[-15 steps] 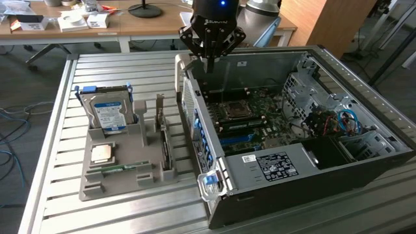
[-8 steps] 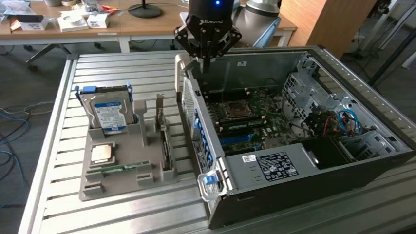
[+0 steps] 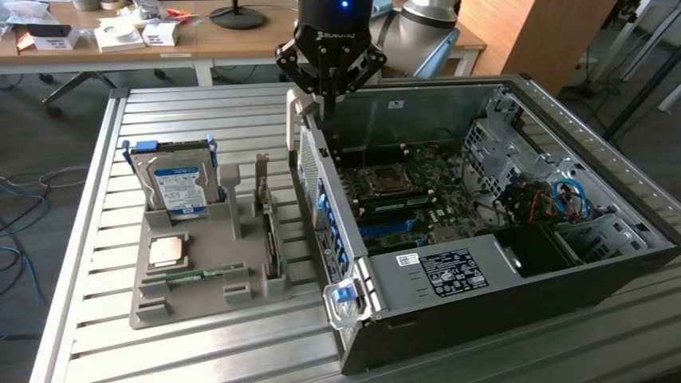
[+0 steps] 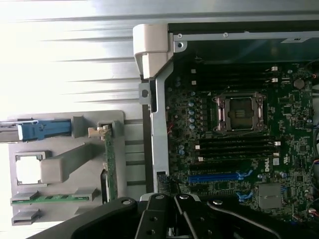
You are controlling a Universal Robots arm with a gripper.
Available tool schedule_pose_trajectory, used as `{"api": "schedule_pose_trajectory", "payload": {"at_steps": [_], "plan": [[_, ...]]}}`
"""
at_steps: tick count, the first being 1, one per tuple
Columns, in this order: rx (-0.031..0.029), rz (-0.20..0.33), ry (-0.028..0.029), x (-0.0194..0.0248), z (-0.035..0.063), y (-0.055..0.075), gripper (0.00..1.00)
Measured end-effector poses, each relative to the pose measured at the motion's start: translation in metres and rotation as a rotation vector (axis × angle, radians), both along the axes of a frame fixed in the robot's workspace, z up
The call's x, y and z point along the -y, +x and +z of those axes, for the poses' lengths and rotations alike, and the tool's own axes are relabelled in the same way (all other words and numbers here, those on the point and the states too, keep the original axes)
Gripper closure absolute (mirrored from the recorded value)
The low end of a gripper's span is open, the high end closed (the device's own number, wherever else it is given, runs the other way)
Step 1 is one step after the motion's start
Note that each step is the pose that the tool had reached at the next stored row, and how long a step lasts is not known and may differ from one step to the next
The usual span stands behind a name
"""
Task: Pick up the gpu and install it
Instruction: 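Reach for the gpu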
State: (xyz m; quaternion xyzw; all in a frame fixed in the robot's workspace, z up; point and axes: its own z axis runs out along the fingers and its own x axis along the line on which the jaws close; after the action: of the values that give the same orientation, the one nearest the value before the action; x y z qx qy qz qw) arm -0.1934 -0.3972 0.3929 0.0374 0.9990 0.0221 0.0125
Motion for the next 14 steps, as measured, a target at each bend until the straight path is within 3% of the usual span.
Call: {"api": "schedule_pose_trajectory", "payload": {"at_steps": [14], "plan": [[0.0000,0.000,-0.0001,-0.0020,-0.0001,-0.023,0.89]]}}
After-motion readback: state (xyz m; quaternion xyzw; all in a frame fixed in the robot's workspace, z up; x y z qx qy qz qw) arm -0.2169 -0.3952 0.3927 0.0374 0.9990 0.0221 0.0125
